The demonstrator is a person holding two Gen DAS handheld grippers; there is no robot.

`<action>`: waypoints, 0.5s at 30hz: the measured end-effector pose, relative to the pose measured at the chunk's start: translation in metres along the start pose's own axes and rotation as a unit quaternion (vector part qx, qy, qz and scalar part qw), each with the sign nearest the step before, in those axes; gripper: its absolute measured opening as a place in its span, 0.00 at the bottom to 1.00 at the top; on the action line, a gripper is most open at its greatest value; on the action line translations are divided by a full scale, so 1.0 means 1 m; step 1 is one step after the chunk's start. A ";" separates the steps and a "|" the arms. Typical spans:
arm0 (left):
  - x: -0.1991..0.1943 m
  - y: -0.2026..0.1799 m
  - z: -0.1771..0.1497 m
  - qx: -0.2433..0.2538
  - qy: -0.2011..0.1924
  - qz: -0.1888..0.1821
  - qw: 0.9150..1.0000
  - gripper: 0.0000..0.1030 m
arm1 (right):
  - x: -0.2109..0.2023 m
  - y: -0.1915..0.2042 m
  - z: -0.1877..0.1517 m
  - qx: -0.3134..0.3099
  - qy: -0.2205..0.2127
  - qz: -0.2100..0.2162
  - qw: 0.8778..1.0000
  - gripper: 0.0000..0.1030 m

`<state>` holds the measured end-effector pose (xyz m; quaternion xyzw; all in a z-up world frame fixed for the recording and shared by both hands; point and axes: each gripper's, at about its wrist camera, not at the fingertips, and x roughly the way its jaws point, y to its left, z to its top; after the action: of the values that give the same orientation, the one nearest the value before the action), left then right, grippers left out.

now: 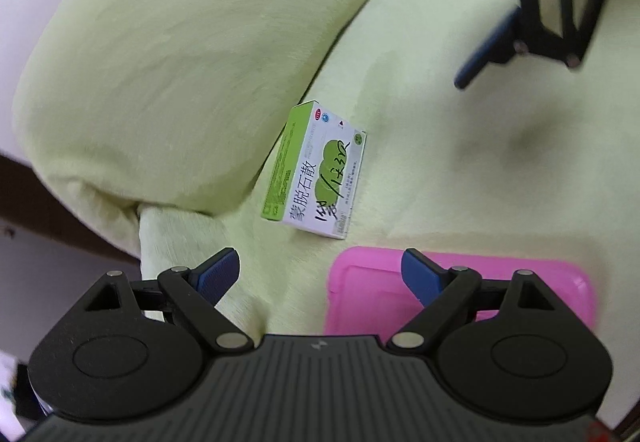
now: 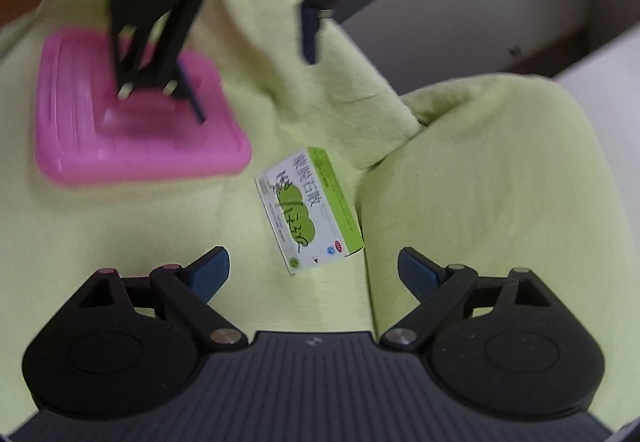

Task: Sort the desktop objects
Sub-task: 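Move the right tool to the green-and-white medicine box on the sofa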

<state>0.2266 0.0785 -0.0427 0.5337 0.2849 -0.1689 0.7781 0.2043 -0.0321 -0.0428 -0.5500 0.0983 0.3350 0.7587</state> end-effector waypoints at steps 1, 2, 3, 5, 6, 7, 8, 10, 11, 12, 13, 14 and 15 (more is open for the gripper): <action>0.004 -0.001 0.000 0.014 0.001 0.001 1.000 0.87 | 0.004 0.001 0.000 -0.014 0.003 0.001 1.000 0.87; 0.008 -0.001 0.000 0.026 0.002 0.000 1.000 0.87 | 0.009 0.002 -0.001 -0.023 0.006 0.004 1.000 0.87; 0.013 -0.002 0.001 0.037 0.002 -0.001 0.999 0.87 | 0.013 0.001 -0.001 -0.027 0.010 0.008 1.000 0.87; 0.022 0.000 0.001 0.054 0.003 -0.007 0.999 0.87 | 0.021 0.000 -0.002 -0.035 0.014 0.012 0.999 0.87; 0.025 0.001 0.001 0.060 0.004 -0.010 0.998 0.87 | 0.025 -0.002 -0.002 -0.040 0.015 0.015 0.999 0.87; 0.029 0.003 0.002 0.065 0.004 -0.012 0.998 0.87 | 0.030 -0.004 -0.002 -0.045 0.016 0.017 0.999 0.87; 0.034 0.006 0.002 0.067 0.006 -0.015 0.998 0.87 | 0.034 -0.006 -0.002 -0.048 0.018 0.020 0.998 0.87; 0.042 0.012 0.003 0.072 0.008 -0.019 0.997 0.87 | 0.045 -0.011 -0.002 -0.051 0.019 0.022 0.998 0.87; 0.045 0.015 0.004 0.073 0.007 -0.019 0.997 0.87 | 0.052 -0.014 -0.001 -0.050 0.019 0.022 0.998 0.87; 0.048 0.018 0.005 0.074 0.006 -0.019 0.997 0.87 | 0.058 -0.016 0.000 -0.047 0.018 0.023 0.998 0.87; 0.051 0.021 0.006 0.074 0.005 -0.020 0.997 0.87 | 0.064 -0.018 0.001 -0.046 0.018 0.023 0.999 0.87; 0.055 0.024 0.006 0.072 0.004 -0.021 0.997 0.87 | 0.072 -0.020 0.002 -0.047 0.018 0.024 0.998 0.87; 0.060 0.026 0.007 0.070 0.003 -0.022 0.997 0.87 | 0.079 -0.021 0.003 -0.051 0.018 0.024 0.998 0.86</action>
<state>0.2900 0.0842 -0.0587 0.5810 0.2869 -0.2039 0.7338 0.2759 -0.0013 -0.0663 -0.5914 0.1081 0.3473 0.7197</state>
